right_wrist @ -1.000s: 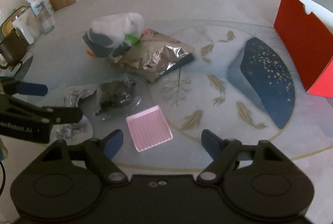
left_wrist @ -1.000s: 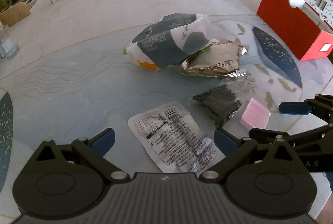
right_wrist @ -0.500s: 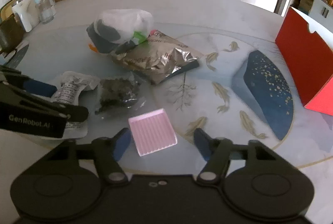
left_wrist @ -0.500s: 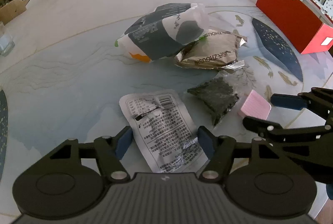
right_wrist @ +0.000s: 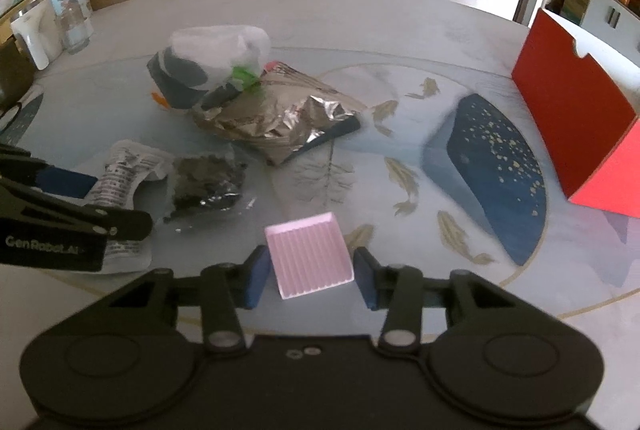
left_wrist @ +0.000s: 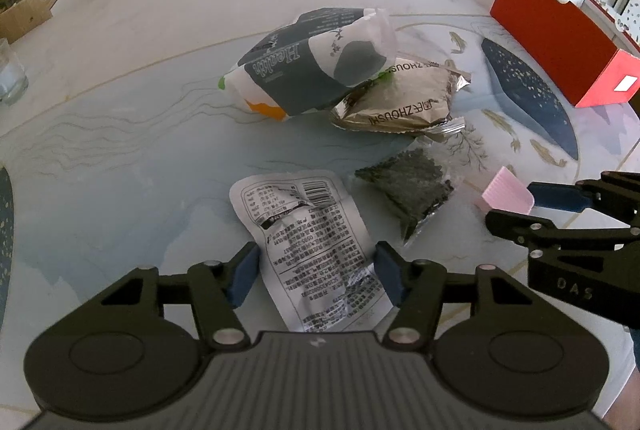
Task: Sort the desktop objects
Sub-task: 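Grasp the white printed wrapper with the left gripper while the right grasps the pink square pad, then carry the wrapper with the left gripper while the right carries the pink pad to the red box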
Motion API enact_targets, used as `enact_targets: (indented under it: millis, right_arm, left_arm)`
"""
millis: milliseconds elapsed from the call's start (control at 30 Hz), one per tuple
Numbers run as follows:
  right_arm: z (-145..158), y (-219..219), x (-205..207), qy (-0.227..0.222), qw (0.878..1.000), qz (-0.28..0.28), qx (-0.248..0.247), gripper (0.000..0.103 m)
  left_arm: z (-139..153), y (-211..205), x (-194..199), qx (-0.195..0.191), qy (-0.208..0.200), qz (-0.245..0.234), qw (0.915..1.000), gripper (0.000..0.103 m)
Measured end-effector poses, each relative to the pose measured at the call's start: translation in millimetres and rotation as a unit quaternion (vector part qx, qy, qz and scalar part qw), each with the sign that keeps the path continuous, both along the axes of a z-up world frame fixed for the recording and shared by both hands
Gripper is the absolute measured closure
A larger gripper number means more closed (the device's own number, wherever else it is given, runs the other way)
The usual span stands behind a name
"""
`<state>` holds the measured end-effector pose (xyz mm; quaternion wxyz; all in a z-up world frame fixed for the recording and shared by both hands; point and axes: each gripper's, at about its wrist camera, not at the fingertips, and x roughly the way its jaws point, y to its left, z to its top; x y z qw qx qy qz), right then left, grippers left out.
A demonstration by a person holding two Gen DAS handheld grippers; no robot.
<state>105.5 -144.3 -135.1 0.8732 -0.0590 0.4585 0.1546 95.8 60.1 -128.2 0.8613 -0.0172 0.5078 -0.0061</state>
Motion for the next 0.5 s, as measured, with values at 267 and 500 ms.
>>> enact_targets:
  millis: [267, 500]
  right_arm:
    - [3, -16, 0, 0.009, 1.0, -0.022, 0.007, 0.058]
    - [16, -29, -1, 0.006, 0.999, -0.034, 0.018, 0.058]
  left_arm:
    - [2, 1, -2, -0.002, -0.002, 0.005, 1.0, 0.043]
    - [14, 4, -8, -0.014, -0.01, 0.014, 0.9998, 0.043]
